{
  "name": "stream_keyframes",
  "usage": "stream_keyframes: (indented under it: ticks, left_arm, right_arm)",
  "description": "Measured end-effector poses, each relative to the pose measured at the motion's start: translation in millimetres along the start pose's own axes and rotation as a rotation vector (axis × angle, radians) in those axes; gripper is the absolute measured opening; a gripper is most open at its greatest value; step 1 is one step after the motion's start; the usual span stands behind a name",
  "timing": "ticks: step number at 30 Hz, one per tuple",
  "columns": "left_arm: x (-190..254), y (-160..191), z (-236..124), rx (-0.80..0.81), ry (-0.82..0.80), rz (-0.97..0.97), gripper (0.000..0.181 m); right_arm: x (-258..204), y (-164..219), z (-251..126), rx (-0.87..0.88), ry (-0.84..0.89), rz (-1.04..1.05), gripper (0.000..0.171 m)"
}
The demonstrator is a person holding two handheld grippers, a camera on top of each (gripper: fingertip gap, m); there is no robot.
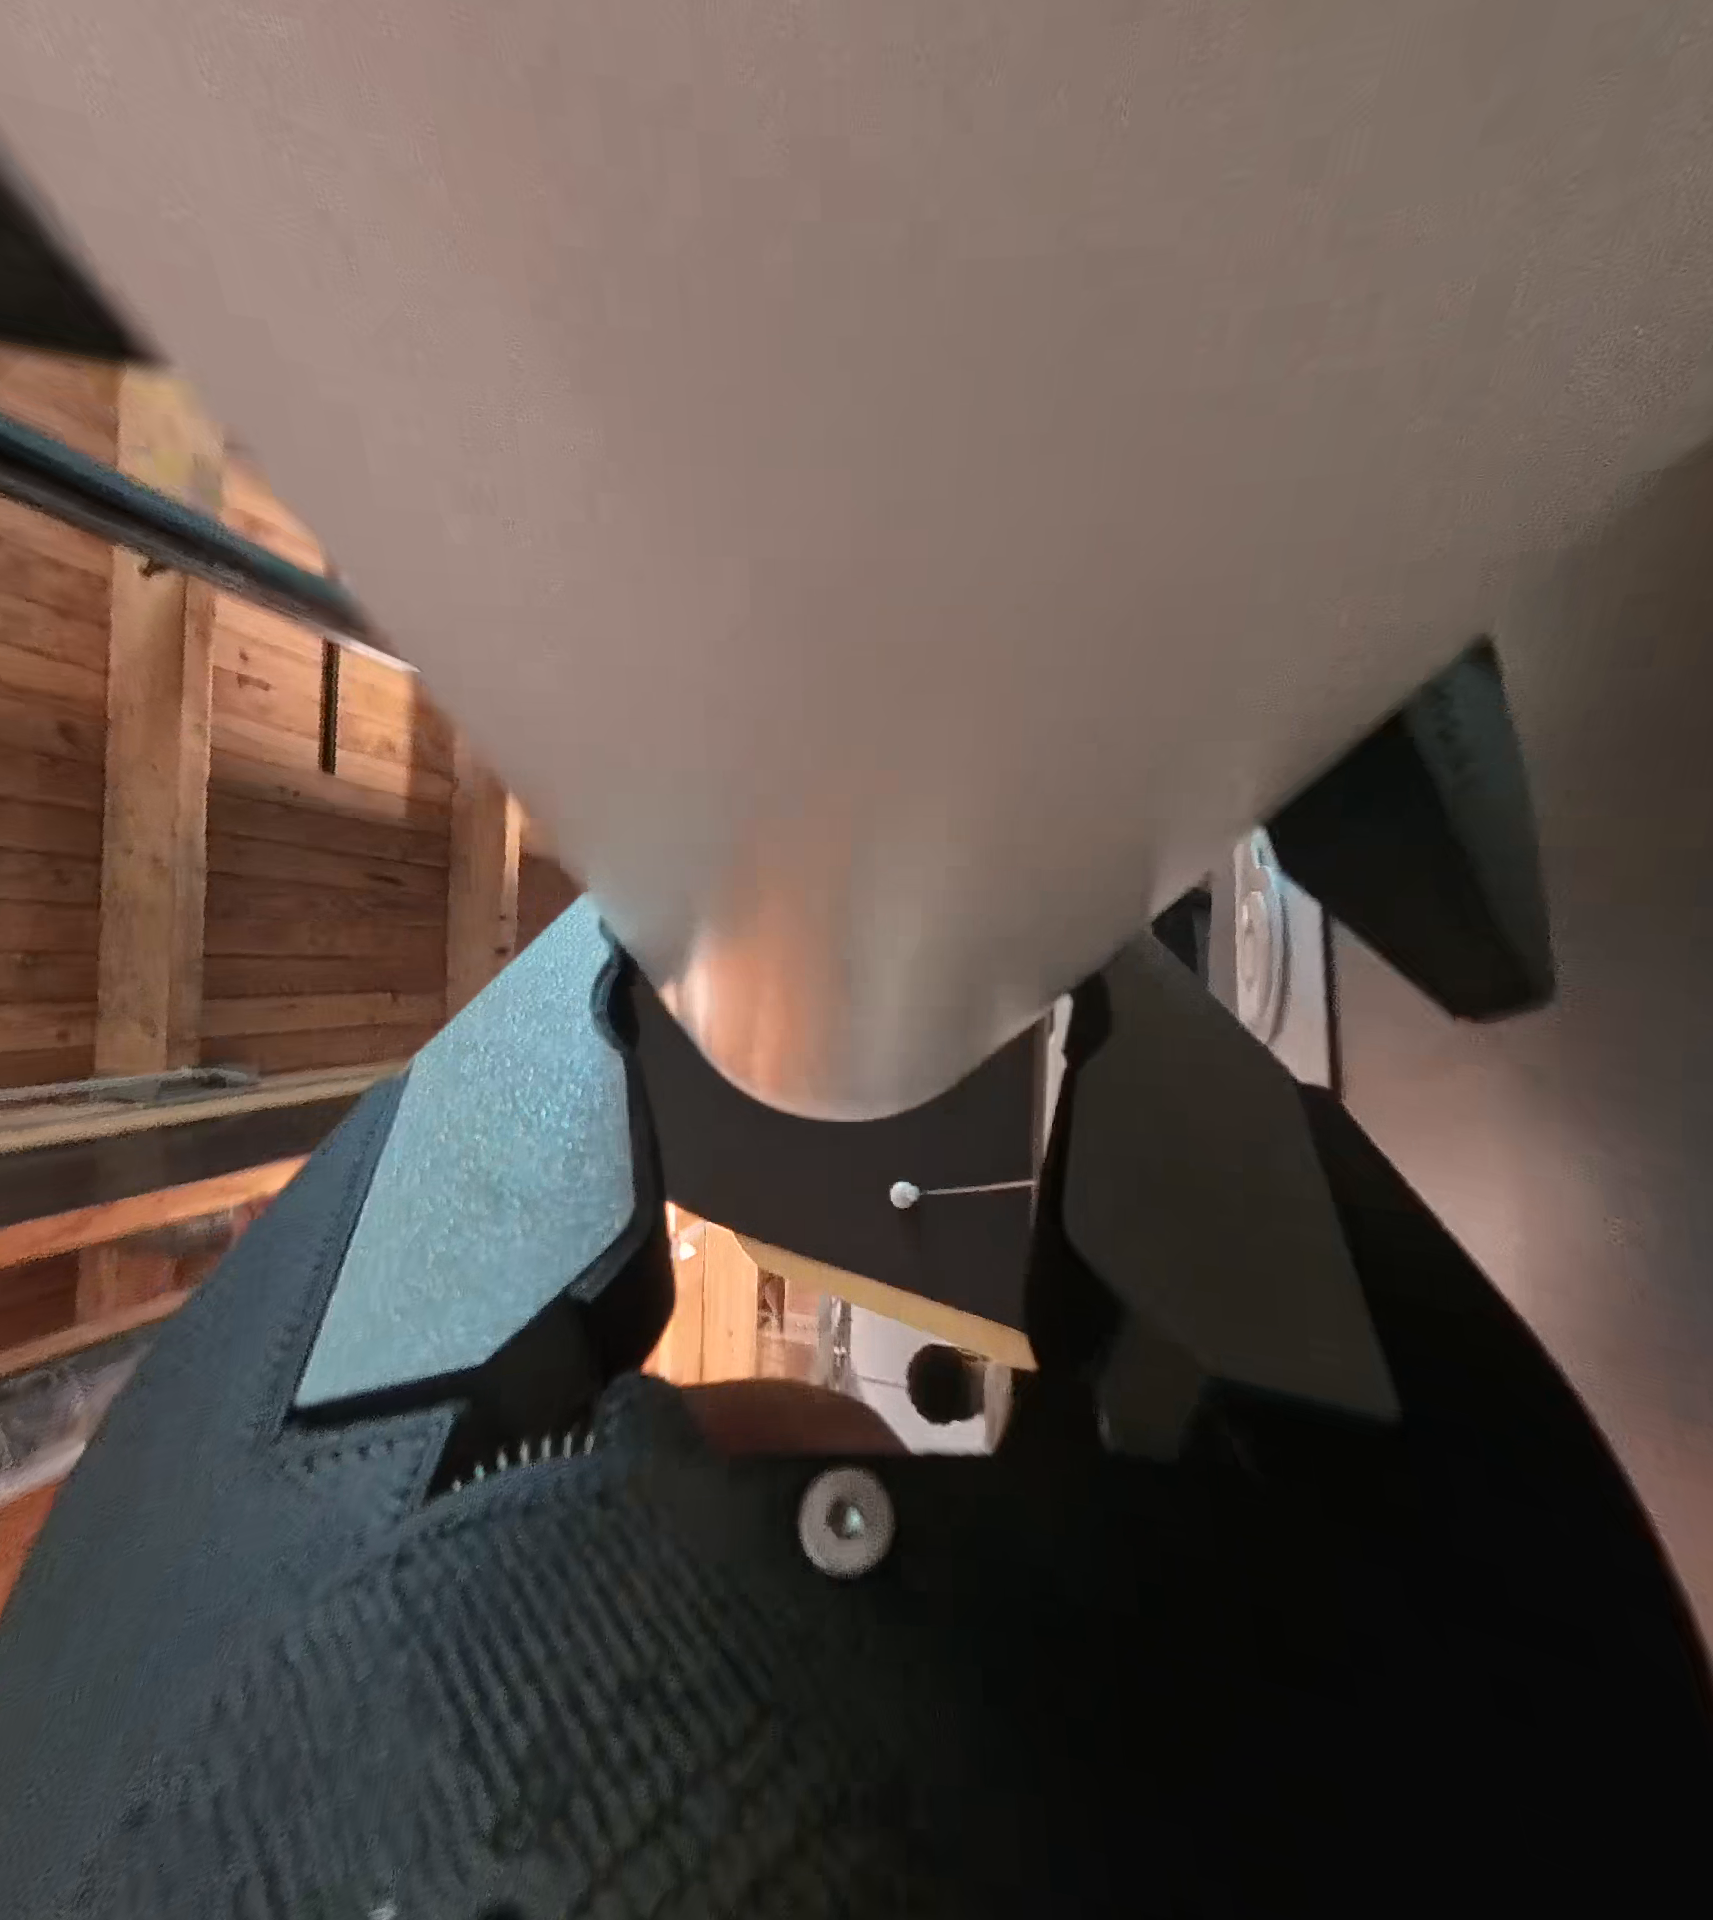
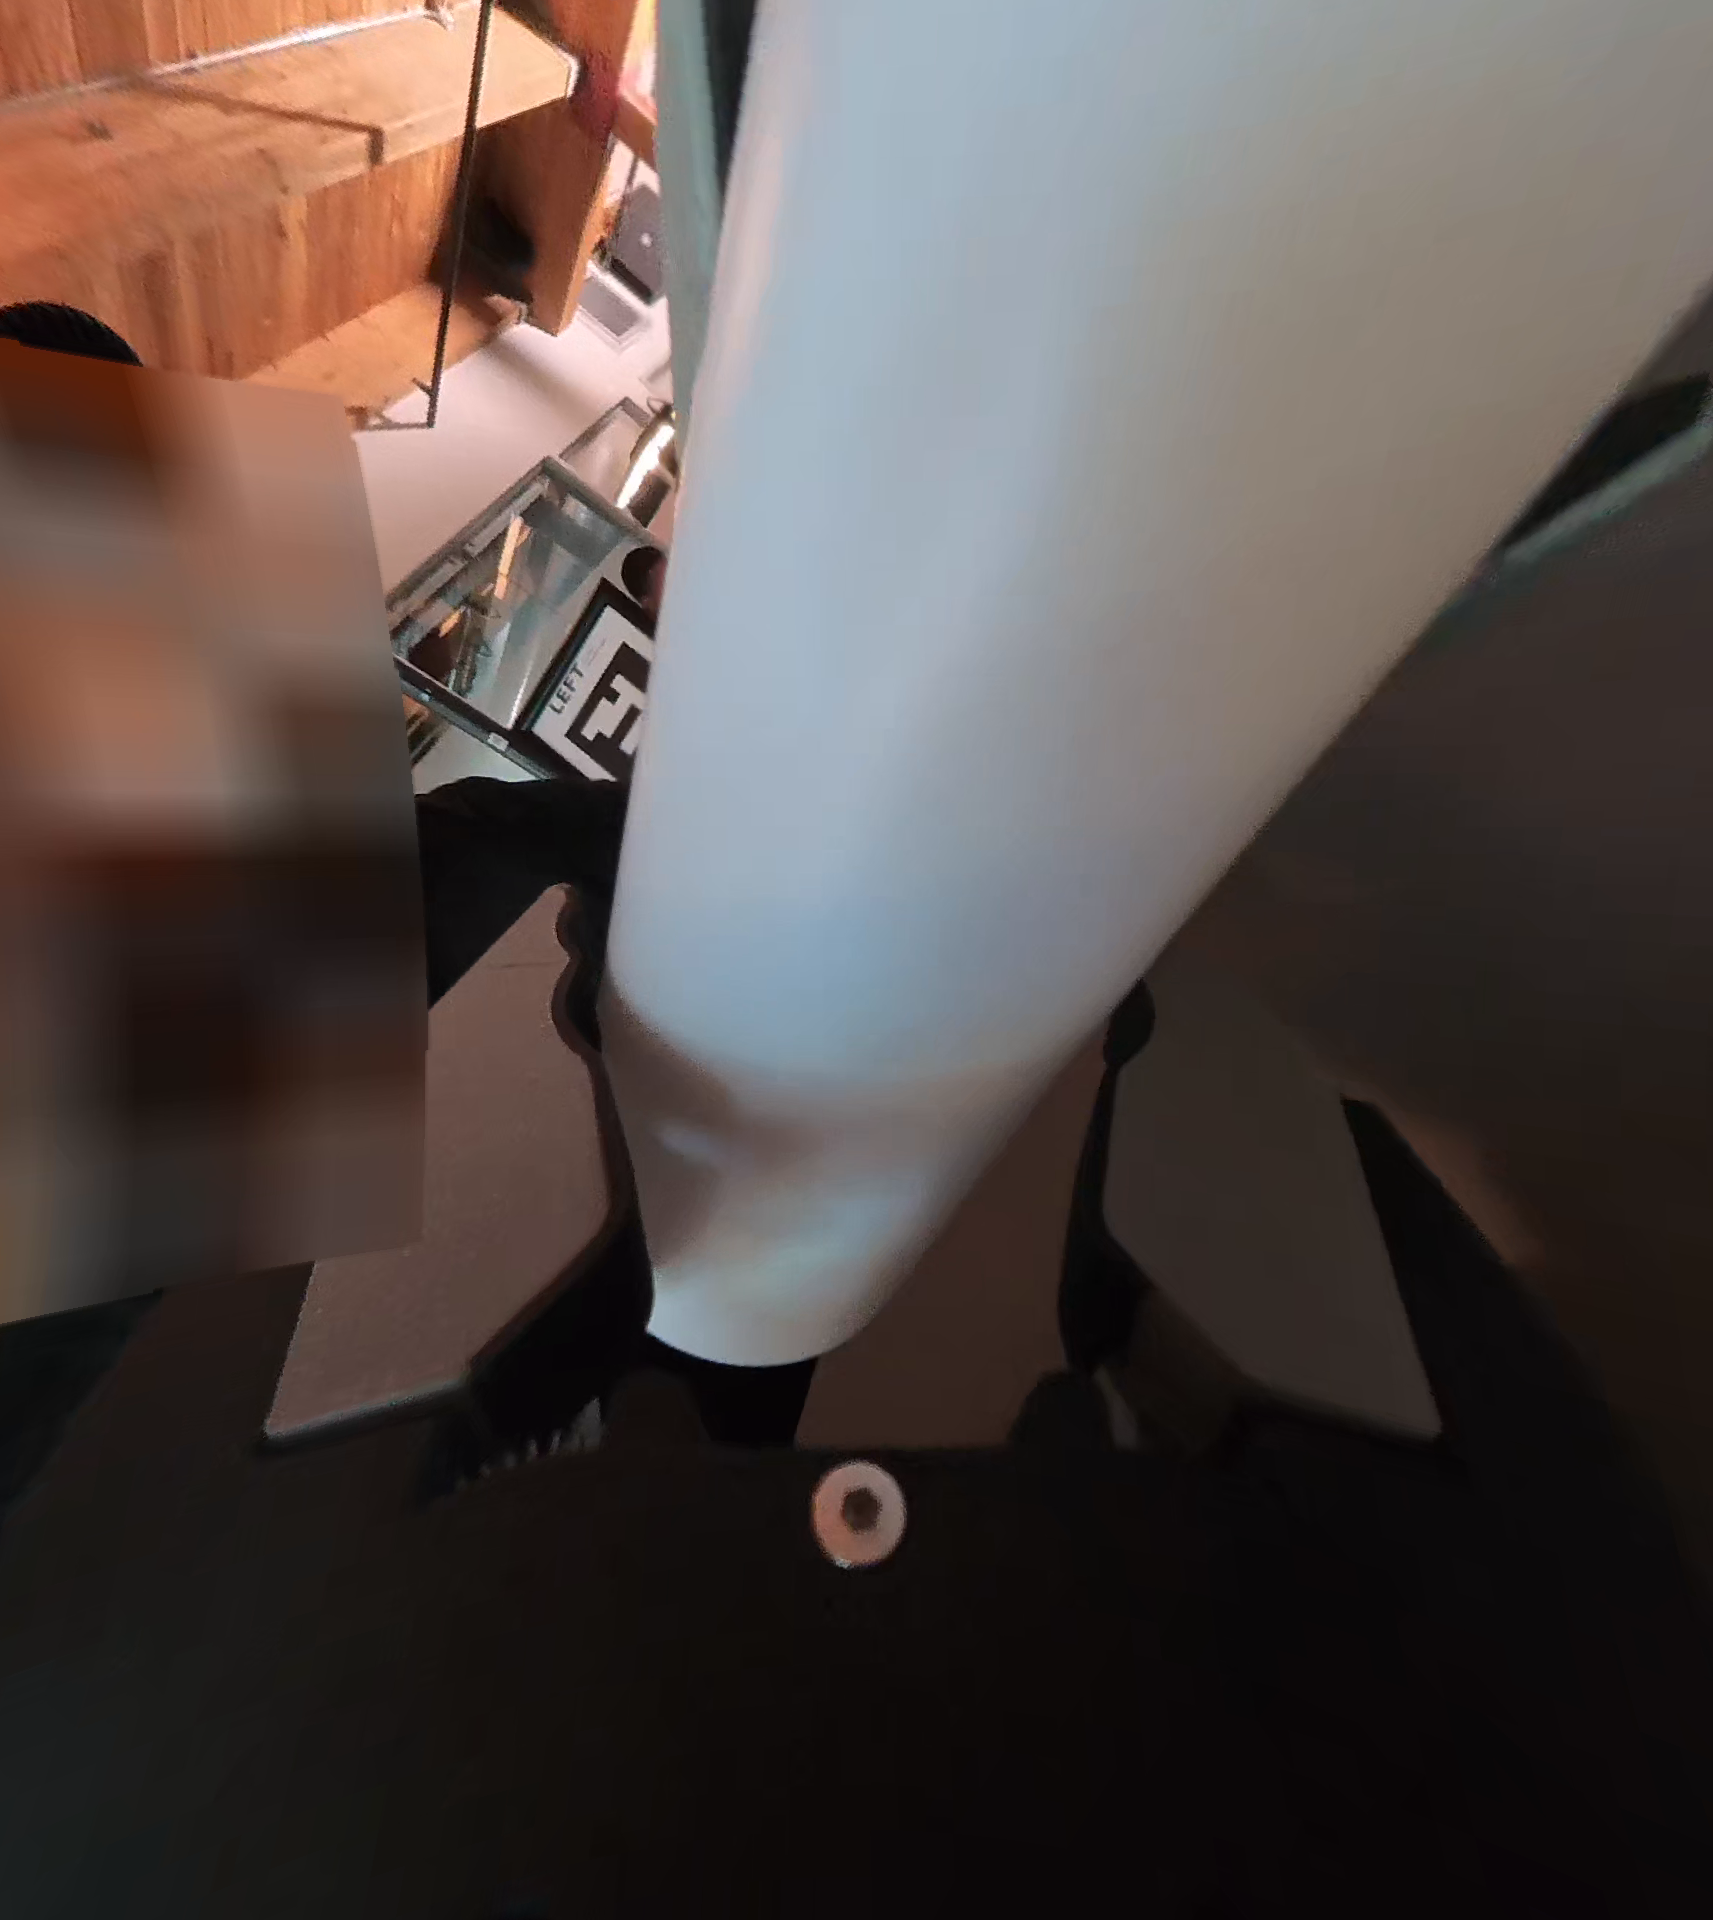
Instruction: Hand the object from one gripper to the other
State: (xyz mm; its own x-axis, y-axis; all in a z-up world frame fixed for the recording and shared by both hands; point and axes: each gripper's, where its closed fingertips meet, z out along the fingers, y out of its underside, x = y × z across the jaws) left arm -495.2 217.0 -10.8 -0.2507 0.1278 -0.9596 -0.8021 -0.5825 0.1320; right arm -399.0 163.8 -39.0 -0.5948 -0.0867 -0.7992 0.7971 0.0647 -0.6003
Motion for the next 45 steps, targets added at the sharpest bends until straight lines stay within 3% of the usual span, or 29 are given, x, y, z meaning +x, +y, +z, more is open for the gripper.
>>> stream_keyframes:
  ticks: [1, 5, 9, 14, 17, 22, 24, 28, 31, 35, 39, 44, 45]
  left_arm:
    - [-4.1, 3.1, 0.8, -0.011, -0.017, -0.03, 0.081]
    - [-5.7, 21.6, -1.7, -0.039, 0.045, -0.301, 0.071]
    - [6.8, 34.3, -7.2, -0.028, 0.26, -0.909, 0.076]
    - [-9.8, -1.5, -19.3, 0.259, 0.709, -1.84, 0.101]
    - [-25.7, -17.4, -28.7, 0.436, 0.864, -2.064, 0.1]
    - [-24.8, -51.4, -35.4, 0.493, 0.918, -1.954, 0.109]
    - [-17.9, -50.3, -29.0, 0.441, 0.811, -1.838, 0.087]
    - [-15.4, -50.6, -31.2, 0.443, 0.703, -1.557, 0.085]
    - [-22.7, -27.7, -22.0, 0.341, 0.523, -1.432, 0.085]
    - [-20.9, 14.9, -11.0, 0.124, 0.354, -1.335, 0.085]
    - [12.8, -7.6, -9.6, 0.056, 0.551, -1.353, 0.085]
    - [10.4, -37.9, -11.8, 0.103, 0.588, -1.291, 0.085]
    - [8.7, -42.7, -11.7, 0.108, 0.573, -1.256, 0.084]
  right_arm:
    - [-1.8, -2.5, -2.6, 0.013, -0.005, -0.007, 0.099]
    - [-1.1, -14.5, -16.1, 0.08, 0.03, -0.05, 0.096]
    - [-1.0, -30.7, -28.9, 0.152, 0.123, -0.159, 0.094]
    - [23.9, -42.7, -47.2, 0.095, 0.57, -0.545, 0.095]
    - [26.5, -42.6, -44.0, 0.022, 0.723, -0.745, 0.095]
    - [48.3, -32.6, -27.8, -0.143, 0.913, -0.914, 0.096]
    - [55.3, -30.8, -27.2, -0.214, 1.019, -1.021, 0.097]
    - [60.1, -35.5, -35.1, -0.257, 1.151, -1.122, 0.093]
    - [59.5, -37.9, -49.9, -0.242, 1.173, -1.101, 0.093]
    - [40.9, -49.8, -56.2, -0.063, 1.066, -1.021, 0.106]
    - [8.4, -59.1, -36.5, 0.125, 0.854, -0.979, 0.112]
    - [-1.4, -70.4, -20.2, 0.246, 0.778, -0.884, 0.109]
    - [-1.4, -69.8, -16.7, 0.237, 0.778, -0.898, 0.102]
